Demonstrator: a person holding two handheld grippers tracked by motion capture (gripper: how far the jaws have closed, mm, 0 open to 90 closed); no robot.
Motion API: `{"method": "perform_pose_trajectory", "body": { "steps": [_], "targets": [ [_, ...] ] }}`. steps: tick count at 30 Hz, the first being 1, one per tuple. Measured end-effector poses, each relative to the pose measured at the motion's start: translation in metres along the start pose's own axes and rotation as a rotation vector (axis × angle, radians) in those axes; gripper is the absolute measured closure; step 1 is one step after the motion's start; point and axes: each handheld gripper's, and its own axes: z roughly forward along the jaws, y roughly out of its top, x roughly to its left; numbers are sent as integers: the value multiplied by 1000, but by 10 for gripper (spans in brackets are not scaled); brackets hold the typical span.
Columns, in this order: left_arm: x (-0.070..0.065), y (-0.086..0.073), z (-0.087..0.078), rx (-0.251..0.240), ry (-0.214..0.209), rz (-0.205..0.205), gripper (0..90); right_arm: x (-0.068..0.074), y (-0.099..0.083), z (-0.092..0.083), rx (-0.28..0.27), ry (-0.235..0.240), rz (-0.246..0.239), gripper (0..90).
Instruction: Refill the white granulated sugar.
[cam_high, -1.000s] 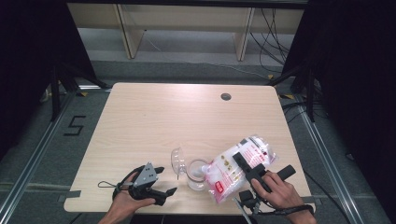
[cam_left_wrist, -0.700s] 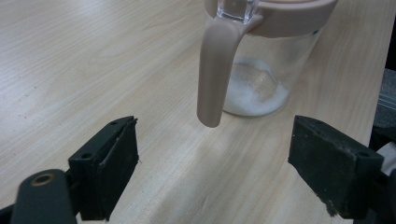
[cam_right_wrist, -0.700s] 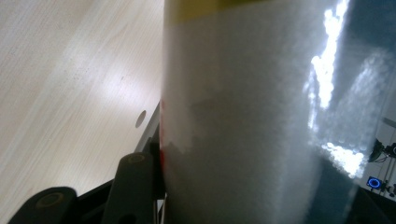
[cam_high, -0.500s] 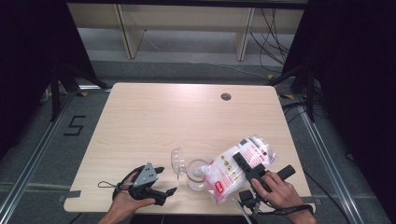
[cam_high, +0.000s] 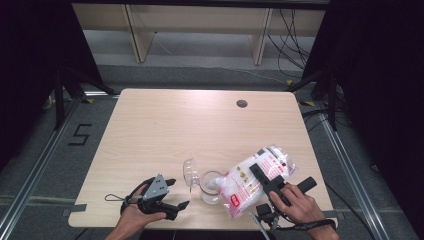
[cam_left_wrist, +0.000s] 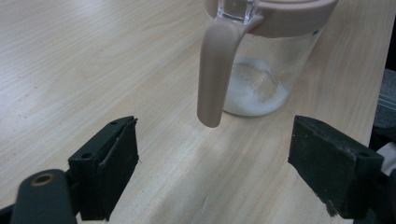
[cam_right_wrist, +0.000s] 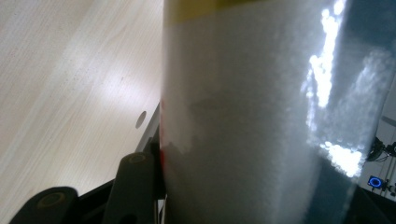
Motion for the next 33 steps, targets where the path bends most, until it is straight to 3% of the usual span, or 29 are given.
{"method": "perform_pose_trajectory", "body": {
  "steps": [5, 9, 13, 17, 18, 21, 33],
  "targets": [
    [0, 0, 0, 0, 2, -4, 154, 0, 0, 0, -2, 0, 1, 570],
    [0, 0, 0, -1, 0, 0, 154, -2, 0, 0, -10, -3, -32, 573],
    [0, 0, 0, 0, 2, -3, 154, 0, 0, 0, -3, 4, -2, 576],
    [0, 0, 0, -1, 1, -5, 154, 0, -1, 0, -4, 3, 0, 578],
    [0, 0, 0, 0, 2, 3, 154, -2, -1, 0, -12, 0, -30, 579],
    [0, 0, -1, 1, 2, -2, 154, 0, -1, -1, -9, 0, 8, 580],
    [1, 0, -1, 3, 15, 3, 154, 0, -1, -1, -7, 2, 0, 585]
  ]
}}
